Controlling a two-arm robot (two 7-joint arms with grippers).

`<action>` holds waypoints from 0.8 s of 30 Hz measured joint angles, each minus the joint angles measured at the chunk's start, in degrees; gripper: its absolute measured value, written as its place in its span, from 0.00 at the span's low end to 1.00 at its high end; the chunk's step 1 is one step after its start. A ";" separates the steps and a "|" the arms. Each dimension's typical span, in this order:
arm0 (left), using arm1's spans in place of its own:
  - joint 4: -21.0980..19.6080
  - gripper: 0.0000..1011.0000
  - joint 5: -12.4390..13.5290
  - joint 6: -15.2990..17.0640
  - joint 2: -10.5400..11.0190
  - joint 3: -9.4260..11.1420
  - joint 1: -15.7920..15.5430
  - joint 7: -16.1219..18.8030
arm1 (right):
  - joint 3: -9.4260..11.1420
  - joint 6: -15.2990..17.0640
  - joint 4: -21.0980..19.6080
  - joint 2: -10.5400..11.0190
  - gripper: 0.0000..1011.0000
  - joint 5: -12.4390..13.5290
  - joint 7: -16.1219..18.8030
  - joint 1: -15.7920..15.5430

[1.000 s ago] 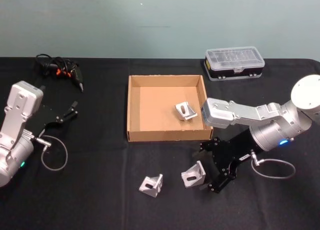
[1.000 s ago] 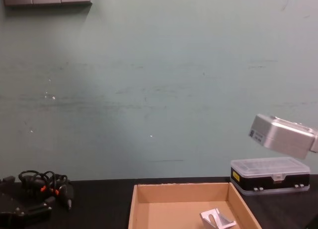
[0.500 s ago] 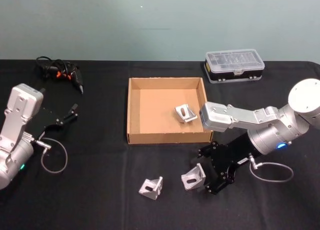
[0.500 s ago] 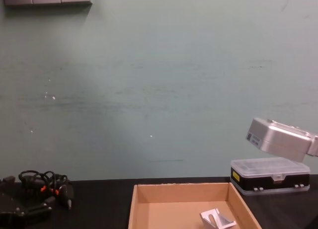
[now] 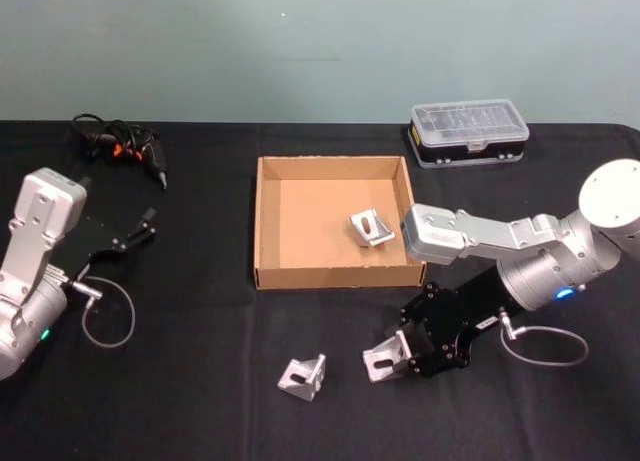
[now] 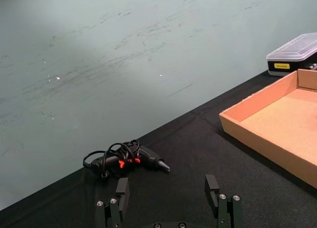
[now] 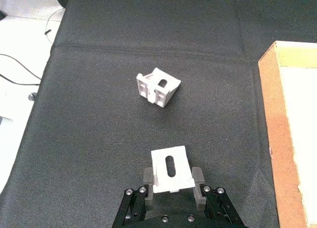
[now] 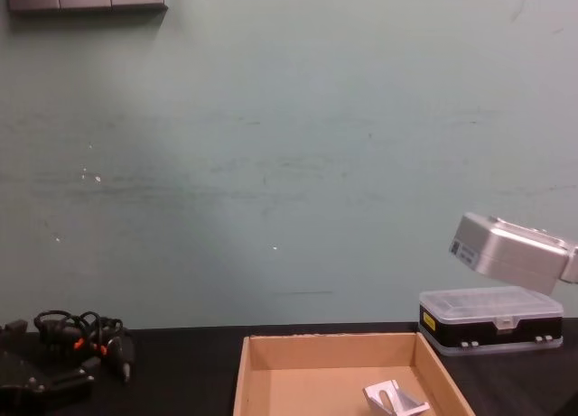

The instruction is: Use one hand to pick up the angle iron from the table and place it into the box.

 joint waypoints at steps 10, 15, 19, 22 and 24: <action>0.00 0.99 0.00 0.00 0.00 0.00 0.00 0.00 | 2.11 0.56 -3.38 1.61 0.45 2.03 -2.61 -1.18; 0.01 0.99 0.00 0.00 0.00 0.00 0.00 0.00 | 6.38 1.00 -6.83 2.79 0.45 6.15 -6.59 -2.94; 0.00 0.99 0.00 0.00 0.00 0.00 0.00 0.00 | 11.20 1.95 -9.31 2.87 0.45 10.16 -12.00 -4.87; 0.00 0.99 0.00 0.00 0.00 0.00 0.00 0.00 | 13.66 2.62 -10.05 2.16 0.45 12.24 -15.40 -5.83; 0.00 0.99 0.00 0.00 0.00 0.00 0.00 0.00 | 14.70 2.95 -10.17 1.53 0.45 13.03 -17.07 -6.19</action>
